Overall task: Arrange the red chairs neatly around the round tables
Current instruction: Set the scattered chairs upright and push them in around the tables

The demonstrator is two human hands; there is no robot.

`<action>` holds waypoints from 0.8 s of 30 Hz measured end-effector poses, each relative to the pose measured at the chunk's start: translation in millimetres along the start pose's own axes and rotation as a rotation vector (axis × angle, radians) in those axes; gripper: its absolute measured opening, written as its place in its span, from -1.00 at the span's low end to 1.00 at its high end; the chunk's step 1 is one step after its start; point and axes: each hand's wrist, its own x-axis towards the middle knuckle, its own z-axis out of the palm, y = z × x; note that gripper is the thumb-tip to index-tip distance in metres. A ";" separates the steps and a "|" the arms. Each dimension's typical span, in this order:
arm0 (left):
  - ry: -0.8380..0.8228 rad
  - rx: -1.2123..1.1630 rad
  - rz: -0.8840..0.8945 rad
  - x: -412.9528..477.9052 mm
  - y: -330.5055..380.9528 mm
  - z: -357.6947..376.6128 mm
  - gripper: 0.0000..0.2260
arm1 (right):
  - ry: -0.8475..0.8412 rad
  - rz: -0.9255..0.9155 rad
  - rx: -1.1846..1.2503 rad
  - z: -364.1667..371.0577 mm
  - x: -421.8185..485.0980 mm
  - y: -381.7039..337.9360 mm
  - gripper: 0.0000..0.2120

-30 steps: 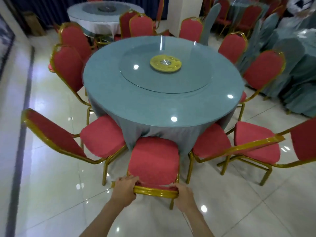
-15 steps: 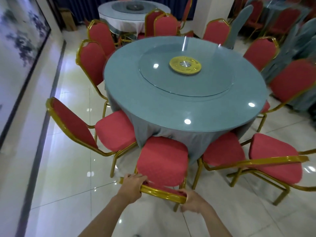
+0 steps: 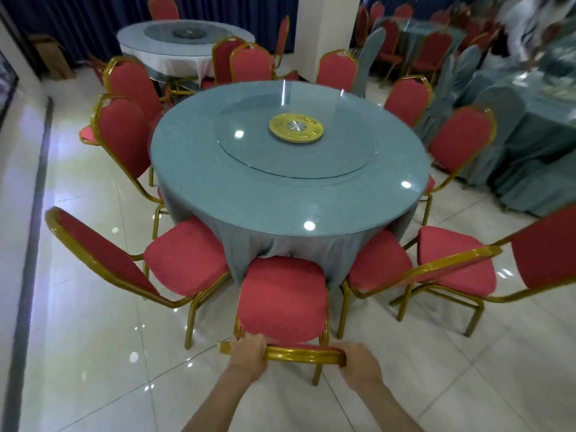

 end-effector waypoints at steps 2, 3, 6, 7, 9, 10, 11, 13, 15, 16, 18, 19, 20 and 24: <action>0.010 -0.021 -0.021 -2.9 0.7 5.5 -0.53 | 0.027 0.003 0.018 -1.9 -8.1 -5.0 -0.68; 0.001 -0.026 -0.024 -2.3 0.9 6.3 -0.53 | 0.037 0.009 0.014 -2.5 -10.2 -5.5 -0.70; -0.011 -0.050 -0.008 9.0 -4.2 5.9 -0.53 | 0.075 0.045 0.032 -2.5 -7.3 -7.2 -0.74; -0.013 -0.058 -0.006 13.2 -5.1 5.0 -0.53 | 0.095 0.049 0.027 -1.5 -4.9 -6.6 -0.75; -0.014 -0.055 -0.015 21.1 -4.5 5.2 -0.54 | 0.109 0.040 -0.010 -1.2 -1.1 -11.5 -0.77; -0.005 -0.047 -0.030 21.6 -2.8 6.5 -0.54 | 0.109 0.030 -0.034 1.6 0.5 -13.7 -0.75; 0.014 -0.039 -0.044 23.1 -1.6 8.0 -0.54 | 0.114 0.012 -0.051 5.2 4.8 -15.9 -0.73; 0.027 -0.035 -0.067 24.2 1.2 10.3 -0.54 | 0.080 0.011 -0.062 11.8 12.5 -18.4 -0.69; 0.035 -0.040 -0.081 29.3 0.7 11.9 -0.53 | 0.045 0.027 -0.069 13.4 24.1 -18.2 -0.63; 0.027 -0.045 -0.086 33.2 0.3 10.9 -0.54 | 0.041 0.036 -0.072 11.8 29.0 -18.8 -0.59; 0.012 -0.059 -0.092 42.2 6.3 4.2 -0.56 | 0.045 0.067 -0.068 3.7 36.8 -18.0 -0.57; 0.003 -0.054 -0.089 45.1 12.2 0.9 -0.58 | 0.060 0.080 -0.065 -1.7 40.1 -17.0 -0.57; -0.009 -0.048 -0.089 47.8 20.5 -1.9 -0.59 | 0.081 0.097 -0.070 -6.8 43.6 -13.5 -0.58; -0.010 -0.032 -0.084 55.7 44.6 -4.9 -0.62 | 0.086 0.208 -0.054 -22.8 49.6 0.2 -0.60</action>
